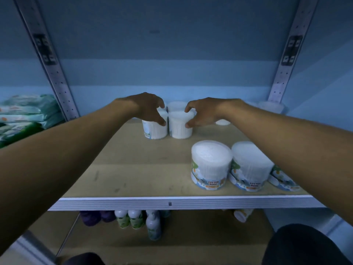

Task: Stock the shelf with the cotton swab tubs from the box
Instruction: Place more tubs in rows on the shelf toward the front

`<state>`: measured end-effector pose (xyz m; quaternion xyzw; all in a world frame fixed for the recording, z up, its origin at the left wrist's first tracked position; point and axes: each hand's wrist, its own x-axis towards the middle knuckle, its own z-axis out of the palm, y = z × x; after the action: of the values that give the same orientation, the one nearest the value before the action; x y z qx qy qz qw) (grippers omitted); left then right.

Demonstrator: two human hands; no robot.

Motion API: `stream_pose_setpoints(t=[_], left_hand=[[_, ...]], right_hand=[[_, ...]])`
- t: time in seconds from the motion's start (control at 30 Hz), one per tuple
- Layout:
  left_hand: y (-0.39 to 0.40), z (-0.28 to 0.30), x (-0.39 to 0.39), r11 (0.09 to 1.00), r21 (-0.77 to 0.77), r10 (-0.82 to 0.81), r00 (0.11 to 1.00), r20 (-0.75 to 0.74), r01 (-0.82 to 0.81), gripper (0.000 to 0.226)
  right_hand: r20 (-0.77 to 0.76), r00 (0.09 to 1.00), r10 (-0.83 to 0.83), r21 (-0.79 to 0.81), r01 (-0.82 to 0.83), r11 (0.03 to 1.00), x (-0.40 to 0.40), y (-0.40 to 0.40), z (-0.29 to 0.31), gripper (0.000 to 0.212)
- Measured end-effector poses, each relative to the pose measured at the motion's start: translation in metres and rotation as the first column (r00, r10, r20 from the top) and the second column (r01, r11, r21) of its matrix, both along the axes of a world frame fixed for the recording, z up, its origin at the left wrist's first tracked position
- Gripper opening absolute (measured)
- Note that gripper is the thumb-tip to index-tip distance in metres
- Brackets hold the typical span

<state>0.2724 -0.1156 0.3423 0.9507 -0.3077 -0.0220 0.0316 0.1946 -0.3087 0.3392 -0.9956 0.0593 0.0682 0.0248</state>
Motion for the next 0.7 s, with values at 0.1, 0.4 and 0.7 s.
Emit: stream_pose_setpoints(t=[0.1, 0.4, 0.7], left_hand=[[0.004, -0.010, 0.026, 0.999, 0.017, 0.032, 0.999, 0.001, -0.032, 0.073], [0.002, -0.032, 0.067, 0.996, -0.025, 0.081, 0.996, -0.041, -0.083, 0.085], [-0.002, -0.059, 0.070, 0.987, -0.154, 0.050, 0.999, -0.011, -0.051, 0.074]], right_hand=[[0.038, 0.999, -0.017, 0.011, 0.017, 1.000, 0.023, 0.006, -0.009, 0.077], [0.065, 0.998, -0.010, 0.020, 0.009, 1.000, 0.069, 0.020, -0.028, 0.079], [0.090, 0.995, 0.032, -0.015, -0.031, 0.999, 0.084, 0.024, -0.043, 0.072]])
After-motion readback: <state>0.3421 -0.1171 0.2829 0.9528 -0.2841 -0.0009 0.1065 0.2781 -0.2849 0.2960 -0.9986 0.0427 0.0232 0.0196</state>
